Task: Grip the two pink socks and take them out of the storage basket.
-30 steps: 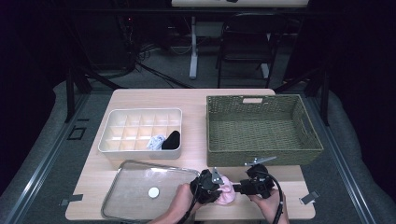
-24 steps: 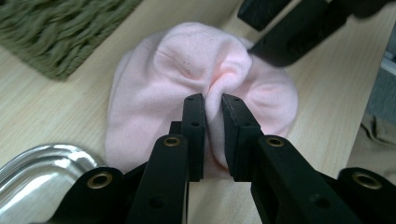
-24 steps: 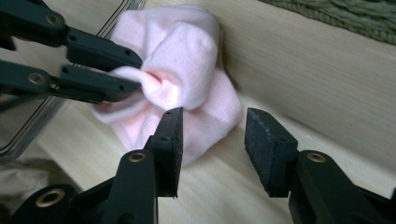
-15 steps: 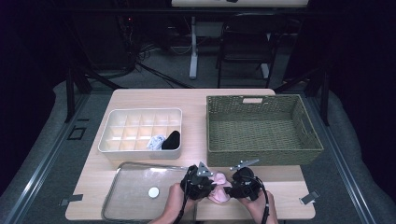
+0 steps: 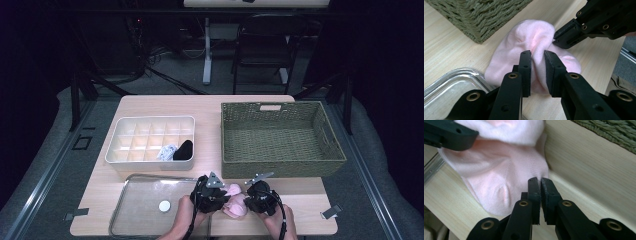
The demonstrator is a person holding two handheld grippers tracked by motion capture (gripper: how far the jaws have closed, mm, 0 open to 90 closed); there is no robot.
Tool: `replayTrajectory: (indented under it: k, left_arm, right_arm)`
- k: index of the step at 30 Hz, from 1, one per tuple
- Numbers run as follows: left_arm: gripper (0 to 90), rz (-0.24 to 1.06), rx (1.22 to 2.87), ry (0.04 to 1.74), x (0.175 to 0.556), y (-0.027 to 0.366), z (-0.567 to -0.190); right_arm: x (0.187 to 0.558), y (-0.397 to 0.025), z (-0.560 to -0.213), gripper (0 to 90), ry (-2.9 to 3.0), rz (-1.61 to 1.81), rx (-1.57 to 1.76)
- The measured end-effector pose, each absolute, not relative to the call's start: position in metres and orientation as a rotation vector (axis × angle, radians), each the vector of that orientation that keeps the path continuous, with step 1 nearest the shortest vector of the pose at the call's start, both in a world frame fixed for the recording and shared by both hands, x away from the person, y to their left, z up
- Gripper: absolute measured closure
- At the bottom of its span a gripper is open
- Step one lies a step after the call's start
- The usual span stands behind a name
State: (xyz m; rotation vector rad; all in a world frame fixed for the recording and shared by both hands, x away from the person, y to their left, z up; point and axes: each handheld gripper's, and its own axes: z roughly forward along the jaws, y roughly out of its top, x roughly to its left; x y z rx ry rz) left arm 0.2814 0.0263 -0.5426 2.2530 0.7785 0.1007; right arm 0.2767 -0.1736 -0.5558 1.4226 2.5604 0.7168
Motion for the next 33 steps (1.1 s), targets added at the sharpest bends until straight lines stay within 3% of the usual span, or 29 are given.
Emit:
replayTrajectory:
  k: [7, 14, 18, 19, 20, 24, 27, 29, 33]
  left_arm:
    - [71.5, 0.106, 2.259, 0.793, 0.281, 0.028, -0.543]
    - [60.7, 0.135, 2.276, 0.822, 0.281, 0.033, -0.543]
    - [58.5, 0.136, 2.301, 0.806, 0.281, 0.029, -0.544]
    - [59.7, 0.136, 2.301, 0.806, 0.281, 0.029, -0.544]
    - [61.7, 0.128, 2.309, 0.797, 0.281, 0.026, -0.545]
    - [69.0, 0.119, 2.333, 0.784, 0.280, 0.023, -0.548]
    - [75.7, 0.110, 2.352, 0.774, 0.280, 0.021, -0.550]
    - [79.6, 0.111, 2.364, 0.765, 0.281, 0.021, -0.552]
    - [82.5, 0.108, 2.364, 0.764, 0.281, 0.021, -0.553]
  right_arm:
    - [0.275, -0.179, -0.553, 86.7, 2.584, 0.666, 1.413]
    - [0.276, -0.180, -0.553, 85.1, 2.598, 0.637, 1.397]
    - [0.276, -0.183, -0.550, 69.6, 2.581, 0.769, 1.448]
    - [0.276, -0.183, -0.550, 69.6, 2.581, 0.769, 1.448]
    - [0.276, -0.182, -0.547, 61.8, 2.546, 0.855, 1.469]
    - [0.279, -0.173, -0.554, 57.3, 2.579, 0.815, 1.476]
    - [0.278, -0.170, -0.553, 63.8, 2.571, 0.770, 1.453]
    - [0.276, -0.170, -0.554, 73.9, 2.558, 0.756, 1.438]
    - [0.274, -0.168, -0.555, 82.2, 2.540, 0.716, 1.412]
